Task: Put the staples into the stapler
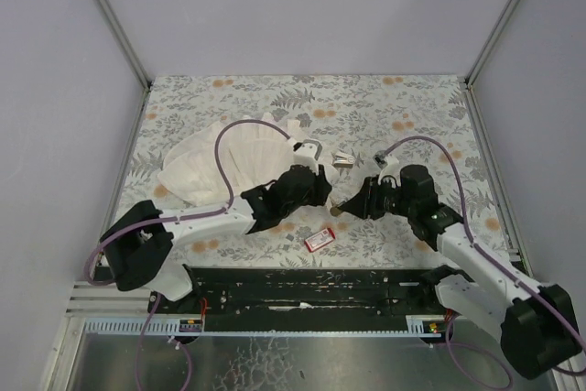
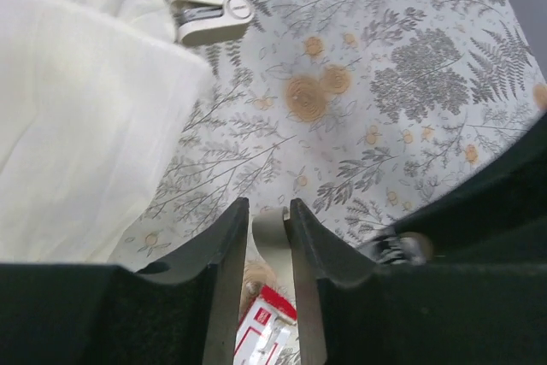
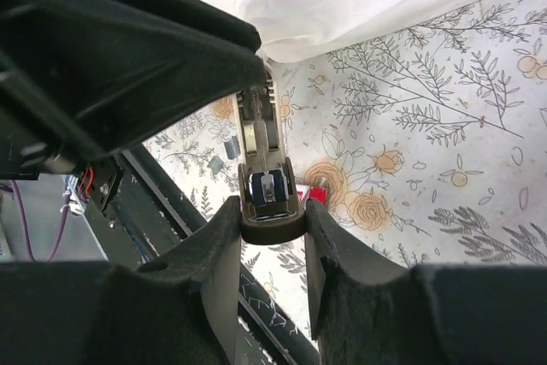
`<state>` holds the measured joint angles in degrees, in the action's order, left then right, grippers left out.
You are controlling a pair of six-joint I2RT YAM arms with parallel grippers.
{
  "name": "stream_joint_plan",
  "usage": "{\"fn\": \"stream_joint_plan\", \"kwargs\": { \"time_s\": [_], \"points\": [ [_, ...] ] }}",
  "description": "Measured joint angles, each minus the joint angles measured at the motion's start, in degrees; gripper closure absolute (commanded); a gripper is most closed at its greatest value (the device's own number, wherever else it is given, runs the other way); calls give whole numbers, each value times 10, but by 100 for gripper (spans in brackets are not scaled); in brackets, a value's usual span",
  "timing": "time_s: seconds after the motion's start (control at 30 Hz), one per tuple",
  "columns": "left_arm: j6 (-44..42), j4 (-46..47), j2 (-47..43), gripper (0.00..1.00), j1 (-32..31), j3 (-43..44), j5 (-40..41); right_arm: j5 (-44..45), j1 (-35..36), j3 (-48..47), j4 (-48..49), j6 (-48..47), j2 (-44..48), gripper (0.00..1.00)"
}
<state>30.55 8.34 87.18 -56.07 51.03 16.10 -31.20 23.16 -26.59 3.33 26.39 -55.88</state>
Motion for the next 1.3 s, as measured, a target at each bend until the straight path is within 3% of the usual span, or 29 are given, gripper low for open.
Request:
{"fn": "stream_joint_plan", "kwargs": {
  "time_s": [0.3, 0.53, 0.67, 0.9, 1.3],
  "points": [
    [43, -23, -37, 54, 18, -80, -6, 42, 1, 7, -30, 4, 131, 100],
    [69, -45, -111, 36, 19, -110, -3, 49, 1, 13, -24, 5, 154, 100],
    [83, -64, -183, 31, 38, -121, -1, 46, 1, 37, 1, 4, 150, 100],
    [114, -94, -247, 30, 87, -121, -12, 47, 1, 112, 107, -11, 105, 100],
    [123, -97, -207, 30, 93, -121, -66, 51, 28, 179, 366, -37, -75, 100]
  ]
}}
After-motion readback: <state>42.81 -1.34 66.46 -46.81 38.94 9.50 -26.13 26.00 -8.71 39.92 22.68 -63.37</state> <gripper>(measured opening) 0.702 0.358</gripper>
